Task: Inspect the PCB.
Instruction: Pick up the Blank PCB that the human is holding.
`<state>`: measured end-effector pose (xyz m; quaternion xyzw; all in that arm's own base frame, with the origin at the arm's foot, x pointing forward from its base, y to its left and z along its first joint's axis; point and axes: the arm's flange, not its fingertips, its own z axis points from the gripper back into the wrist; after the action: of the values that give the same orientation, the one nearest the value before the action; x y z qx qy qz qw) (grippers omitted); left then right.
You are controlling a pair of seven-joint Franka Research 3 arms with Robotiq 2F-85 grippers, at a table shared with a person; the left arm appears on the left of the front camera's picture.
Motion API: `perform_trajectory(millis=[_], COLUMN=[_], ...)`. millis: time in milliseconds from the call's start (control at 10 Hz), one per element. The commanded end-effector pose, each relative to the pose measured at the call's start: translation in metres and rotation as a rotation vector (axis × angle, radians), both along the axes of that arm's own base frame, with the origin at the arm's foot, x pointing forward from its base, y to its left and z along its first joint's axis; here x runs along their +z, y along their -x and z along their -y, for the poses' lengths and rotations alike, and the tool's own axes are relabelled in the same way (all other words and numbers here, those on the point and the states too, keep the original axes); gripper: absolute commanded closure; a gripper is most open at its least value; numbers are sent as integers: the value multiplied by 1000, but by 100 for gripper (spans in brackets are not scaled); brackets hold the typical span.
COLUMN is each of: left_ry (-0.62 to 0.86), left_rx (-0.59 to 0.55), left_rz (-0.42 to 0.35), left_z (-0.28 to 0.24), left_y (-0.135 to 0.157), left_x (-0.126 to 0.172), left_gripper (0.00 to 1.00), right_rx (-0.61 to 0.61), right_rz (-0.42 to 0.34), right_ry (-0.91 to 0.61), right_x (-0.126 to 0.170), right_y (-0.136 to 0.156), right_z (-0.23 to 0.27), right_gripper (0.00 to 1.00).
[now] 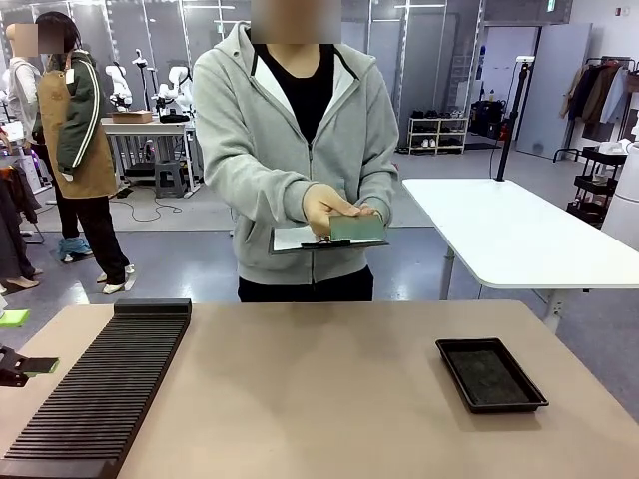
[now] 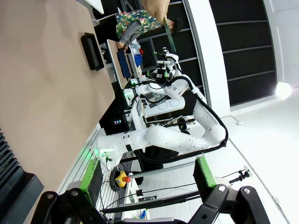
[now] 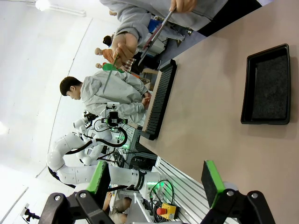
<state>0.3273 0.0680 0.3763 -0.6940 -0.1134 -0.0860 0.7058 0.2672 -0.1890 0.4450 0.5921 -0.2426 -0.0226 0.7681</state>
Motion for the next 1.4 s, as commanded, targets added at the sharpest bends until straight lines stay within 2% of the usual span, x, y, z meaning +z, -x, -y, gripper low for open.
perform_trajectory(millis=[0,1100,1300], left_ry=[-4,-4,-4], left_rx=[1,1,1], left_rz=[3,3,3], left_z=[0,0,0], left_y=[0,0,0], left_x=[1,1,1], left_gripper=[0,0,0], right_rx=[2,2,22], right_rz=[22,22,-21], right_ry=[-6,-6,-26], right_x=[1,1,3], right_y=[0,0,-4], right_z=[0,0,-16], right_gripper=[0,0,0])
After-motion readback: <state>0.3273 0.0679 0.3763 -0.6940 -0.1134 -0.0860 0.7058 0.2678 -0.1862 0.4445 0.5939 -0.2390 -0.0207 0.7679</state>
